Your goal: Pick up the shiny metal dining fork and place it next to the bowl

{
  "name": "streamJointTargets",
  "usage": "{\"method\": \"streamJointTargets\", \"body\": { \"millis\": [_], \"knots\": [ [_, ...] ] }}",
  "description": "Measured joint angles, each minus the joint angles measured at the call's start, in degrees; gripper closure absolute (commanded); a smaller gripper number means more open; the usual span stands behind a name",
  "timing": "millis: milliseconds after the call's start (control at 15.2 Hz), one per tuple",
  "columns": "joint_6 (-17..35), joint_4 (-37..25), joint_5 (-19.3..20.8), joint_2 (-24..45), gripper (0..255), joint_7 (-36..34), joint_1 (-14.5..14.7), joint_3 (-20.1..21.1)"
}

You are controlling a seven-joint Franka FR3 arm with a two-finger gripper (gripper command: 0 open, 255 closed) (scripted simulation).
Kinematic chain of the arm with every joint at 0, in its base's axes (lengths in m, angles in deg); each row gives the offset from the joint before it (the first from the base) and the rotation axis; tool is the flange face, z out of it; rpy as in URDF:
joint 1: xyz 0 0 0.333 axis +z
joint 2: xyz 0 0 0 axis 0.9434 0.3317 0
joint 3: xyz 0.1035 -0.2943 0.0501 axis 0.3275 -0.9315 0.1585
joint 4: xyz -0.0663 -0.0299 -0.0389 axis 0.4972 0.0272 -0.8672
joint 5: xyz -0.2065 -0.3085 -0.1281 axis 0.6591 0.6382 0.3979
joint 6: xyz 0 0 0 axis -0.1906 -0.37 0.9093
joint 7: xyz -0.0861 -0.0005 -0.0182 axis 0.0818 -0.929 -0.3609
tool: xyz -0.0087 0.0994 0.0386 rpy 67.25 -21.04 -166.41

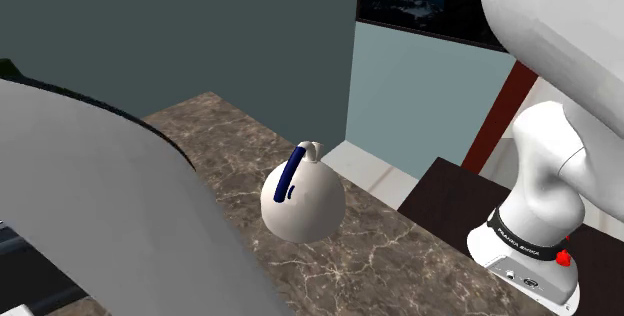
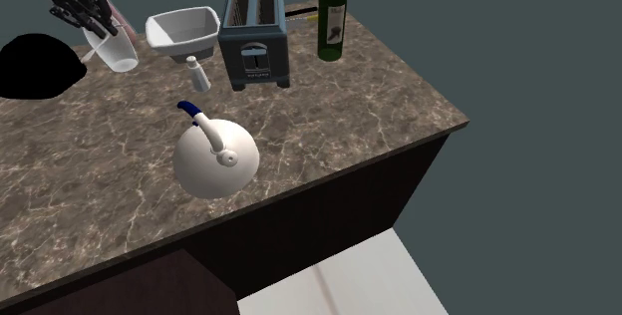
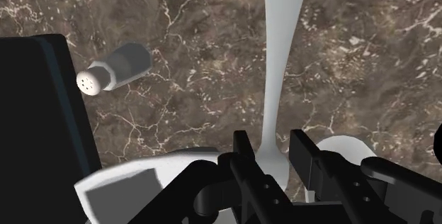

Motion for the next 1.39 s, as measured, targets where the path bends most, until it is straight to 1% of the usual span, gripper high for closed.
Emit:
{"method": "streamJointTargets", "body": {
  "millis": [264, 726, 1386],
  "knots": [
    [0.75, -0.54, 0.94, 1.76, 255, -1.41, 1.11, -0.18],
    [5.19, 3.55, 1.86, 2.43, 255, -2.98, 0.74, -0.59],
    [11.09, 7.55, 3.91, 4.87, 255, -5.48, 0.88, -1.57]
  ]
}}
